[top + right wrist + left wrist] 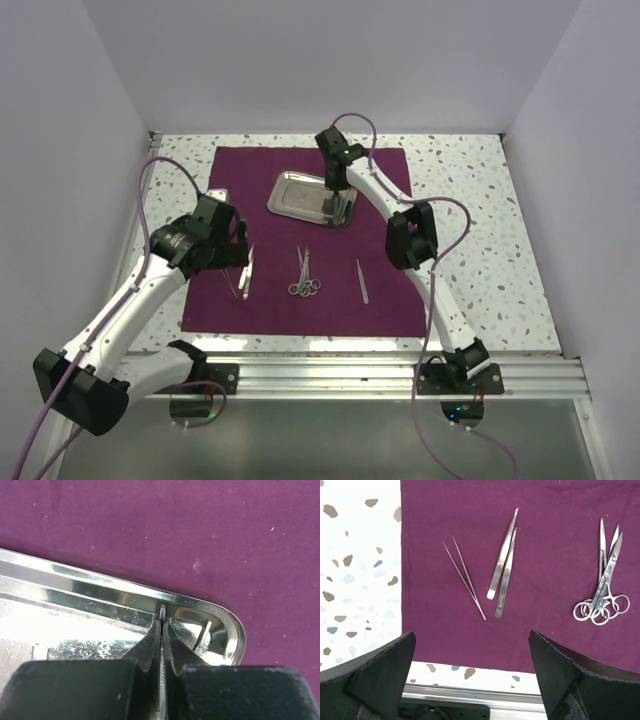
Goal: Open and lay out the surgical kit
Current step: Pick up the medical item from the container, then place the medical item in the surgical kit.
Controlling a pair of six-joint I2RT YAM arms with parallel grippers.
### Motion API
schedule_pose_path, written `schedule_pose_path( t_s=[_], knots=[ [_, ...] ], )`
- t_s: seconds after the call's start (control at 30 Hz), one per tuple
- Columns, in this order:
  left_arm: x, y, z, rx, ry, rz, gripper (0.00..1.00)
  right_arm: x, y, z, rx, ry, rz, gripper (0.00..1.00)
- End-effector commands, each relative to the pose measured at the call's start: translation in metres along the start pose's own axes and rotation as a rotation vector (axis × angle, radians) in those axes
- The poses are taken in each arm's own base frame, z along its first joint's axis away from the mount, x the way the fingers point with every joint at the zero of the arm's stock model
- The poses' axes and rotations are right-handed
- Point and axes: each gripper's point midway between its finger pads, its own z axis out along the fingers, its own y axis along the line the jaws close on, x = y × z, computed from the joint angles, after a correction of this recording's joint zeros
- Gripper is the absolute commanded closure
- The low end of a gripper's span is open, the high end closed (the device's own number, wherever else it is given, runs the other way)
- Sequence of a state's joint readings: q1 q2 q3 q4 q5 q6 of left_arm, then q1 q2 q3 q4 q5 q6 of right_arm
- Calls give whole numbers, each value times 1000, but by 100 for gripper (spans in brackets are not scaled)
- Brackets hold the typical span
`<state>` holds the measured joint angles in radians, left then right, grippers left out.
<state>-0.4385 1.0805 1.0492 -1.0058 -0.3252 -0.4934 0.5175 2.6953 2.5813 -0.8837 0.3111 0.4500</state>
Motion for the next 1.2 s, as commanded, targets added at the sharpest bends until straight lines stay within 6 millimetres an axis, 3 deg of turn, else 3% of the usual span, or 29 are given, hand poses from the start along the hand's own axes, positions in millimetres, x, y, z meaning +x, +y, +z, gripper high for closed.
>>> schedule_pose_path(
  t_s=[0.0, 0.27, 0.37, 0.5, 0.53, 0.57, 0.6, 0.63, 0.67, 0.7, 0.73, 0.8, 0.83, 0.9, 0.93, 1.17],
  knots=[
    [-12, -10, 2, 36, -29, -42, 0, -27, -4, -45, -71, -12, 21, 100],
    [-20, -19, 4, 63, -46, -67, 0, -79, -17, -94, -171, -115, 99, 100],
    [-24, -22, 5, 73, -51, -73, 0, -86, -24, -109, -182, -125, 113, 100],
    [-32, -27, 6, 83, -70, -70, 0, -78, -35, -125, -175, -98, 107, 100],
    [-34, -27, 7, 83, -73, -66, 0, -59, -37, -118, -166, -50, 93, 100],
    [-36, -29, 9, 80, -73, -60, 0, -60, -39, -137, -182, -66, 94, 100],
    [-42, -30, 9, 82, -85, -61, 0, -51, -41, -139, -184, -53, 91, 100],
    [-44, -31, 11, 80, -86, -52, 0, -21, -46, -125, -168, 5, 77, 100],
    [-46, -33, 14, 77, -80, -42, 0, -23, -48, -147, -197, -26, 83, 100],
    [-54, -36, 13, 85, -96, -43, 0, -10, -50, -148, -201, -11, 76, 100],
    [-58, -37, 13, 86, -101, -37, 0, 19, -55, -141, -190, 40, 56, 100],
    [-68, -43, 14, 91, -104, -30, 0, 32, -61, -158, -205, 38, 50, 100],
    [-71, -45, 14, 94, -108, -21, 0, 58, -65, -152, -199, 82, 38, 100],
    [-80, -49, 14, 101, -113, -14, 0, 67, -68, -166, -221, 76, 41, 100],
    [-82, -50, 14, 102, -114, -3, 0, 86, -70, -163, -224, 106, 36, 100],
    [-93, -58, 16, 115, -114, 23, 0, 144, -61, -175, -316, 176, 31, 100]
  ],
)
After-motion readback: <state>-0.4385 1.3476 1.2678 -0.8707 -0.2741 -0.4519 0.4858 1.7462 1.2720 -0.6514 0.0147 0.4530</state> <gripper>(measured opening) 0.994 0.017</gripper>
